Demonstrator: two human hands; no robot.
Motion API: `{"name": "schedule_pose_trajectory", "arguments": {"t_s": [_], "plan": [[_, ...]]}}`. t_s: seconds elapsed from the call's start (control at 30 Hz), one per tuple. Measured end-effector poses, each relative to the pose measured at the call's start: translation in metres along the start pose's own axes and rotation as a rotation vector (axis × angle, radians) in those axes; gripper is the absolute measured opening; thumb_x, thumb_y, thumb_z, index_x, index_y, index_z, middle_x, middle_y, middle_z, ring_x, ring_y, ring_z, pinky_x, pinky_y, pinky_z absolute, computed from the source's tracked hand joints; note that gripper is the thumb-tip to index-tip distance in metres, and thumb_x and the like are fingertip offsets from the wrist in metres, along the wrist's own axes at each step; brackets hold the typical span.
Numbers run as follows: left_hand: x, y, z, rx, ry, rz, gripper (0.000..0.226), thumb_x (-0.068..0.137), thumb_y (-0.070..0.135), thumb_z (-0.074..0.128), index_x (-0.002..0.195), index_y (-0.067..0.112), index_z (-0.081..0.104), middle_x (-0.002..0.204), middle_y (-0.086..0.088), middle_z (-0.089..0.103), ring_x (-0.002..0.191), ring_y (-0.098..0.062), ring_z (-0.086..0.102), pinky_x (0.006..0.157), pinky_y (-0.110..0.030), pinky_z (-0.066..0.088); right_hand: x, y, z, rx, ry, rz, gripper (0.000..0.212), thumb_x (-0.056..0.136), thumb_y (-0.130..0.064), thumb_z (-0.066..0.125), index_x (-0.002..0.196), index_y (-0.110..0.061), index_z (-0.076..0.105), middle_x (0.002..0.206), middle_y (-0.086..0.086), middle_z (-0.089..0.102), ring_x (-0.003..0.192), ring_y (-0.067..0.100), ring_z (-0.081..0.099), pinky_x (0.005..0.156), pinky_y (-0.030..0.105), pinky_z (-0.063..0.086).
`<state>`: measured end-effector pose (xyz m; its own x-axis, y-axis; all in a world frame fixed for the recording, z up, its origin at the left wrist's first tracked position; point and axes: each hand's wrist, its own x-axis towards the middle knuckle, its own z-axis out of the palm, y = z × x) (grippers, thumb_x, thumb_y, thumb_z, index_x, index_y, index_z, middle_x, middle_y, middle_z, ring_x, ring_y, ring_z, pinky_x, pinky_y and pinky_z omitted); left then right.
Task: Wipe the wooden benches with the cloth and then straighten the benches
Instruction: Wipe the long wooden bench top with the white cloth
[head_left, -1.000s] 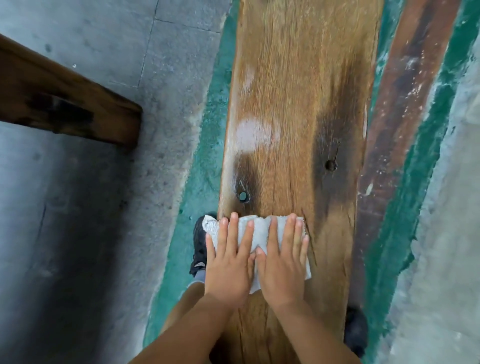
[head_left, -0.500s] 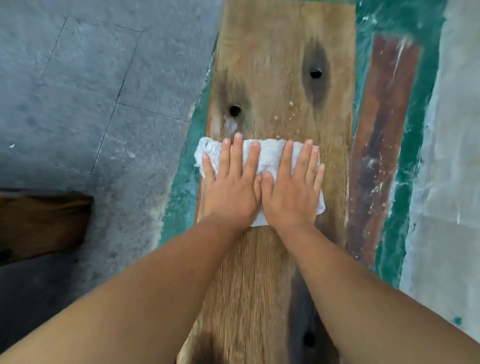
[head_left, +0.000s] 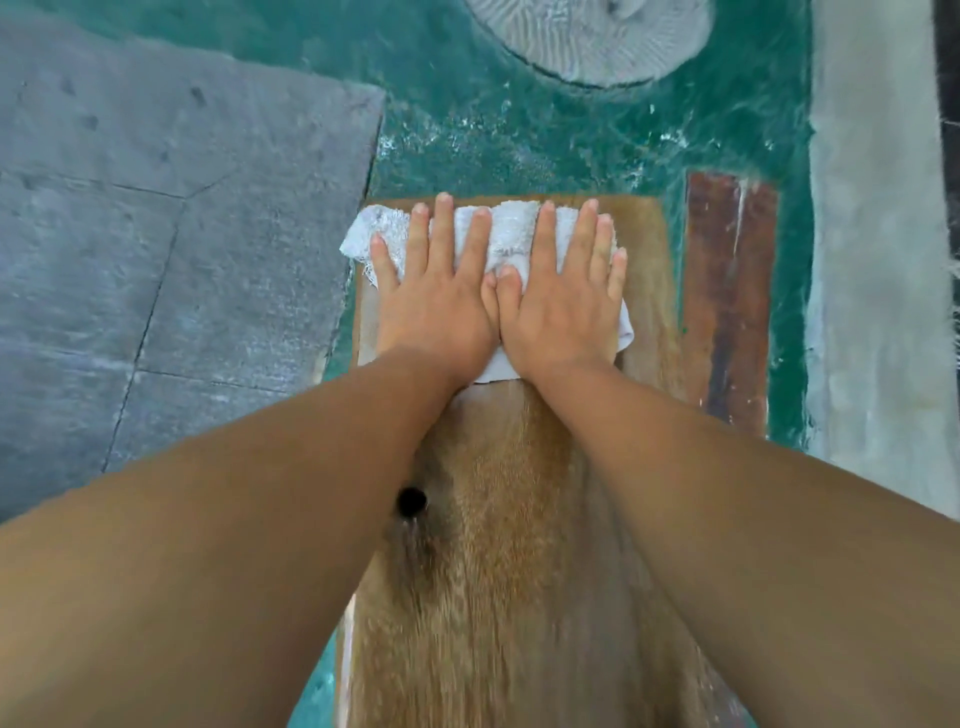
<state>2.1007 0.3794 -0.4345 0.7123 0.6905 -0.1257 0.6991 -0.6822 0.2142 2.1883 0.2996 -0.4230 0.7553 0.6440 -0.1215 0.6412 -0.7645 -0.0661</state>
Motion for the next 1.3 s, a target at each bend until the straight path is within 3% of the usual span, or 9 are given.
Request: {"name": "schedule_pose_trajectory", "arguments": {"t_s": [0.2,0.47,0.7,0.93,1.03,1.13,1.3], "plan": [[0.044,-0.002,-0.006,0.014,0.021,-0.069,0.061,0.098,0.049,0.004,0.155,0.028,0.006,0.165,-0.007,0.000,0.151,-0.025,-0.004,0.117,-0.060,-0.005,0.056,-0.007,-0.003,0.027,-0.001,-0.092,0.069,0.097,-0.052,0.021,0.158,-0.020,0.014,0.164,0.020,0.003,0.152,0.034,0.001,0.122,0.054,0.001],[0.038,0.006,-0.009,0.014,0.008,-0.099,0.061,0.098,0.048,0.008,0.155,0.026,0.008,0.164,-0.009,0.002,0.151,-0.027,-0.001,0.117,-0.062,-0.001,0.050,0.001,-0.006,0.047,-0.014,-0.162,0.066,0.100,-0.052,0.023,0.158,-0.022,0.015,0.163,0.024,0.002,0.152,0.037,0.000,0.122,0.054,0.000],[-0.079,0.056,0.014,0.040,0.009,-0.013,0.058,0.102,0.044,0.015,0.156,0.022,0.008,0.163,-0.014,0.003,0.151,-0.032,0.002,0.116,-0.064,0.006,-0.066,0.067,-0.007,0.019,-0.035,-0.166,0.066,0.101,-0.044,0.020,0.158,-0.012,0.011,0.164,0.024,-0.001,0.152,0.036,-0.004,0.123,0.052,0.007],[-0.151,0.072,0.012,0.155,-0.203,0.245,0.062,0.101,0.045,0.012,0.156,0.019,-0.001,0.163,-0.016,-0.003,0.150,-0.035,-0.005,0.114,-0.065,0.013,-0.168,0.108,0.001,0.003,-0.140,-0.077,0.070,0.100,-0.046,0.018,0.157,-0.006,0.011,0.163,0.025,-0.007,0.152,0.037,-0.007,0.122,0.055,0.014],[-0.112,0.065,0.006,0.217,-0.216,0.331,0.061,0.101,0.046,0.009,0.155,0.021,-0.003,0.163,-0.014,-0.005,0.150,-0.033,-0.008,0.115,-0.065,0.009,-0.131,0.106,0.000,-0.006,-0.107,-0.126,0.072,0.099,-0.047,0.022,0.157,-0.005,0.011,0.163,0.027,-0.004,0.152,0.039,-0.006,0.122,0.056,0.011],[-0.051,0.066,0.001,0.203,-0.198,0.272,0.060,0.101,0.045,0.010,0.156,0.023,0.002,0.164,-0.013,0.000,0.151,-0.030,-0.005,0.117,-0.060,-0.002,-0.067,0.097,-0.002,0.009,-0.080,-0.102,0.073,0.098,-0.046,0.026,0.156,-0.005,0.009,0.162,0.027,-0.001,0.152,0.039,-0.003,0.122,0.054,0.012],[0.017,0.064,-0.001,0.167,-0.142,0.189,0.060,0.100,0.043,0.019,0.155,0.022,0.010,0.163,-0.013,0.008,0.151,-0.030,0.002,0.117,-0.062,0.005,0.011,0.087,-0.012,-0.009,-0.066,-0.183,0.072,0.098,-0.047,0.019,0.156,-0.006,0.009,0.163,0.025,0.000,0.152,0.038,-0.002,0.123,0.053,0.008]]}}
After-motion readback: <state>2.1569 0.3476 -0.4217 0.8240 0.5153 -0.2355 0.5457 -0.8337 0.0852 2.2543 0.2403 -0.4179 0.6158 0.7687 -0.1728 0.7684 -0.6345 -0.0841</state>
